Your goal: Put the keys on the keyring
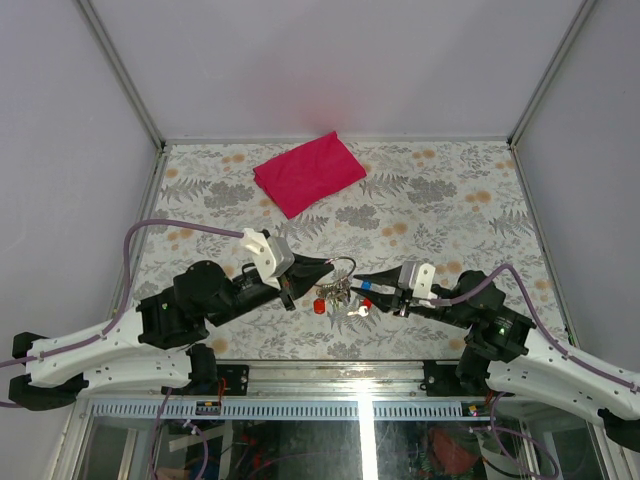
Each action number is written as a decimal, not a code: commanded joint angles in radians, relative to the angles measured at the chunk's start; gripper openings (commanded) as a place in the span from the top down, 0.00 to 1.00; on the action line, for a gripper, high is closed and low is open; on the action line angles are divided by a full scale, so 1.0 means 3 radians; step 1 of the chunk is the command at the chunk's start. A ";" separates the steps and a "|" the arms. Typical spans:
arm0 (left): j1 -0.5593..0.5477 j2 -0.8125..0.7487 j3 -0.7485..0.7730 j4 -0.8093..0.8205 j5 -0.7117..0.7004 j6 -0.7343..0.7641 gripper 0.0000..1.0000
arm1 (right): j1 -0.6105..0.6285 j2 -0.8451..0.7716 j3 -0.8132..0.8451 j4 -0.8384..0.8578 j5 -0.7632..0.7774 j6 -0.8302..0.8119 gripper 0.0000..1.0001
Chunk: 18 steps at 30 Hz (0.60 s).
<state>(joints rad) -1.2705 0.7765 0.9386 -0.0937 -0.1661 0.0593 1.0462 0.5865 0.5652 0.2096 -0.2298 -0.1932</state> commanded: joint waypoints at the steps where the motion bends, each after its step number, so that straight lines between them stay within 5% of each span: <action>1: -0.0017 -0.0024 0.0149 0.0164 -0.0065 -0.0016 1.00 | -0.0015 0.0017 0.0043 0.0227 -0.0092 -0.0040 0.68; 18: -0.0019 -0.0042 0.0154 0.0142 -0.0062 -0.0018 1.00 | -0.0015 0.0171 0.0084 0.0249 -0.0025 -0.0038 0.75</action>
<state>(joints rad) -1.2705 0.7765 0.9390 -0.1135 -0.1669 0.0593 1.0462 0.6415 0.5652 0.2222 -0.2394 -0.1947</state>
